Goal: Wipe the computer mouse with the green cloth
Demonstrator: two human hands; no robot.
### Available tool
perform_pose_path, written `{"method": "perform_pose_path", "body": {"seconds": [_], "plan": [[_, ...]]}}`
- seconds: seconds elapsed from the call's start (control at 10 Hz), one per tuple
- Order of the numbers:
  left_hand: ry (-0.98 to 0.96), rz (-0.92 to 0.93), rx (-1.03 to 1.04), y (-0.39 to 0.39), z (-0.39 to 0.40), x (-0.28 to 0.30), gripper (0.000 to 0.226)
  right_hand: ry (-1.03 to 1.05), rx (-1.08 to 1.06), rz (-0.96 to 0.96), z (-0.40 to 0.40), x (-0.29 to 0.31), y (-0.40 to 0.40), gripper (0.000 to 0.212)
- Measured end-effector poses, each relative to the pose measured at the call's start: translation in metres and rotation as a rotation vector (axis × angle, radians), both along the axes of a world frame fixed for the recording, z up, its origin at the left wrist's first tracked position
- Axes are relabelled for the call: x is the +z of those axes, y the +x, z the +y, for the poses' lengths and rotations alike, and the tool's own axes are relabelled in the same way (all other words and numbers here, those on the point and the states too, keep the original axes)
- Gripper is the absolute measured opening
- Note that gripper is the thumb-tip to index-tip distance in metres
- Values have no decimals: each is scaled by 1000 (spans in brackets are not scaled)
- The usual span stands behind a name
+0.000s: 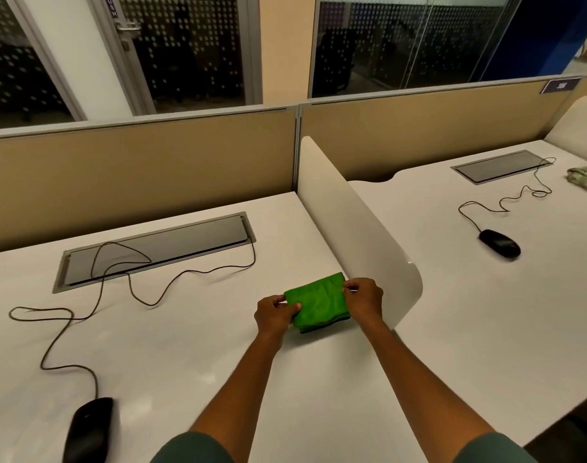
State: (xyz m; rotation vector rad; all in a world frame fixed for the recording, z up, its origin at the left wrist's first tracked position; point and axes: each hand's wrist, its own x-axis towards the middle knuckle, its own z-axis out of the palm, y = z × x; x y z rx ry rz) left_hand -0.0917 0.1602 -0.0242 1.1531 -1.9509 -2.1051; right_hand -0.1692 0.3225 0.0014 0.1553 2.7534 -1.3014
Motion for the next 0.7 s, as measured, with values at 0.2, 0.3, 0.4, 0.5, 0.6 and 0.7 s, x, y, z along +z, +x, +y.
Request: {"method": "perform_pose_path", "body": {"seconds": [0.2, 0.3, 0.4, 0.5, 0.6, 0.7], "plan": [[-160, -13, -13, -26, 10, -8, 48, 42, 42, -3, 1, -17, -17, 24], [-217, -18, -37, -36, 10, -11, 47, 63, 54, 9, 2, -20, -21, 20], [-258, -15, -53, -44, 10, -16, 46, 114, 70, 19, 2, -25, -21, 19], [-281, -35, -67, -45, 12, -14, 50, 168, 83, 11, 2, -28, -18, 21], [-296, -37, -76, -41, 10, -11, 65, 157, 94, 27, 2, -24, -15, 23], [-345, -20, -88, -33, 9, 1, 68, 125, 88, 73, 0, -15, -7, 32]]}}
